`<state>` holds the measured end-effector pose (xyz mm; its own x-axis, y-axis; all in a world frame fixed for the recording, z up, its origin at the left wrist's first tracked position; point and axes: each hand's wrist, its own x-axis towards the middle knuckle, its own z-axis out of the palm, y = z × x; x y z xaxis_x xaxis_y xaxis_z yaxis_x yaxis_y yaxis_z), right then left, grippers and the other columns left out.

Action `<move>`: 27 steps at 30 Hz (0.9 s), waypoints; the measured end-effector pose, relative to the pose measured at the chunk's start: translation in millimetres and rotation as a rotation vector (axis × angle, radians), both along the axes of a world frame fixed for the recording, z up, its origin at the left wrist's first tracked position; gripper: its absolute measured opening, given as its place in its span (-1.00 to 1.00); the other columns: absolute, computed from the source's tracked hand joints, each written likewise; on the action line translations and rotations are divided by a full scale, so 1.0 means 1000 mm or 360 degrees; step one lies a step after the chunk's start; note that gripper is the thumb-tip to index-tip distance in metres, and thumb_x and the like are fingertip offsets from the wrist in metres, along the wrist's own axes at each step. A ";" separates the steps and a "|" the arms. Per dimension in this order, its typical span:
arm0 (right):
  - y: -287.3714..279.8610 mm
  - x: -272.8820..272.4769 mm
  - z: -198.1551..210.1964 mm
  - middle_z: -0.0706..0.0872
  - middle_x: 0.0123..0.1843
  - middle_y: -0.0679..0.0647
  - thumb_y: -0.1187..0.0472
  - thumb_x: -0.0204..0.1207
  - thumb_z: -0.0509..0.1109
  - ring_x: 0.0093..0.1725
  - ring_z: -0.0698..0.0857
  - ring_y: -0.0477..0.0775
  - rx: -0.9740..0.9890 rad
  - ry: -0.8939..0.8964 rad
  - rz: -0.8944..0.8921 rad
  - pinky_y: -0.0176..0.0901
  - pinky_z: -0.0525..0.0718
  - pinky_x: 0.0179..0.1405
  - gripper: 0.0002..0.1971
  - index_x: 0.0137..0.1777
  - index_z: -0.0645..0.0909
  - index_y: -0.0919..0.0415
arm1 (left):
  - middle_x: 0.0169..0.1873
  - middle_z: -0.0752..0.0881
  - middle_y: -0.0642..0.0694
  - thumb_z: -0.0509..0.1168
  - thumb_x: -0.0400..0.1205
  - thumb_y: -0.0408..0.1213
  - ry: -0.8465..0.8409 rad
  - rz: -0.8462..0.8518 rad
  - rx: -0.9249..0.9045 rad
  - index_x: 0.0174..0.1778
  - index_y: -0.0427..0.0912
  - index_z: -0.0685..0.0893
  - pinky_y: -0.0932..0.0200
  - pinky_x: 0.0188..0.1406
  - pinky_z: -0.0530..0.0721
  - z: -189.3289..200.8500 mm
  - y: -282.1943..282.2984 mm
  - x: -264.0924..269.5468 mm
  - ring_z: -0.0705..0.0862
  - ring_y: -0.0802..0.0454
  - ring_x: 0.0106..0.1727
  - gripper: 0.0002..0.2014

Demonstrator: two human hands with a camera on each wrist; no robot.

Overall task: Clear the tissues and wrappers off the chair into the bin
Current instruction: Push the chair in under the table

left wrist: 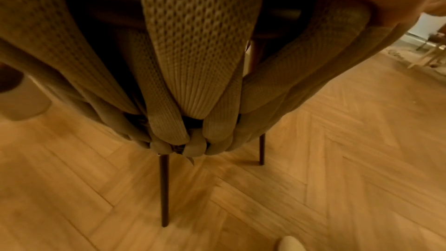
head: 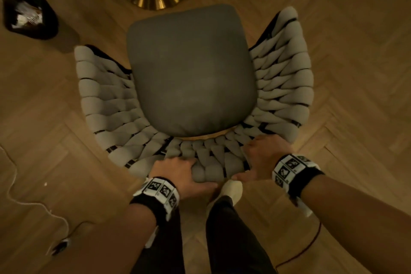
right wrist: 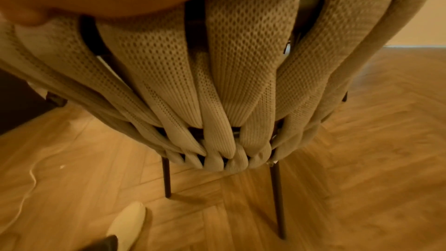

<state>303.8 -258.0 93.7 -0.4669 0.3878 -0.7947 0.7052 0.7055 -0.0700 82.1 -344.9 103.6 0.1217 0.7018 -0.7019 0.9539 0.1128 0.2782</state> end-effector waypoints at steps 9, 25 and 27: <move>0.021 -0.141 -0.004 0.75 0.10 0.08 -0.77 -0.02 -0.30 0.10 0.66 0.19 0.0157 0.0046 -0.0200 0.10 0.55 0.24 0.18 0.15 0.67 0.08 | 0.32 0.63 0.15 -0.17 -0.02 0.78 0.0223 -0.0290 -0.0006 0.37 0.34 0.41 -0.08 0.38 0.47 -0.005 0.049 -0.189 0.55 0.01 0.35 0.07; 0.182 -0.296 -0.004 0.75 -0.30 -0.04 -0.80 -0.06 -0.28 -0.33 0.68 0.05 0.0340 0.0214 -0.0235 -0.08 0.69 -0.26 0.02 -0.22 0.68 -0.04 | -0.01 0.75 0.03 -0.24 0.00 0.77 0.0358 -0.0473 0.0050 0.16 0.14 0.62 -0.08 0.12 0.50 -0.009 0.217 -0.345 0.67 -0.04 0.03 0.08; 0.211 -0.310 -0.001 0.74 -0.36 -0.02 -0.80 -0.03 -0.25 -0.39 0.66 0.04 0.0367 0.0217 -0.0210 -0.16 0.61 -0.37 0.01 -0.25 0.69 0.00 | 0.05 0.73 0.02 -0.19 0.02 0.76 0.0379 -0.0444 0.0070 0.22 0.14 0.58 -0.05 0.05 0.54 -0.008 0.242 -0.359 0.67 -0.06 0.04 0.07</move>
<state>-6.1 -47.2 92.9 -0.4971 0.6152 -0.6119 0.7868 0.6169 -0.0189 -276.9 -102.5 95.5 0.1493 0.6950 -0.7033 0.9849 -0.1678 0.0433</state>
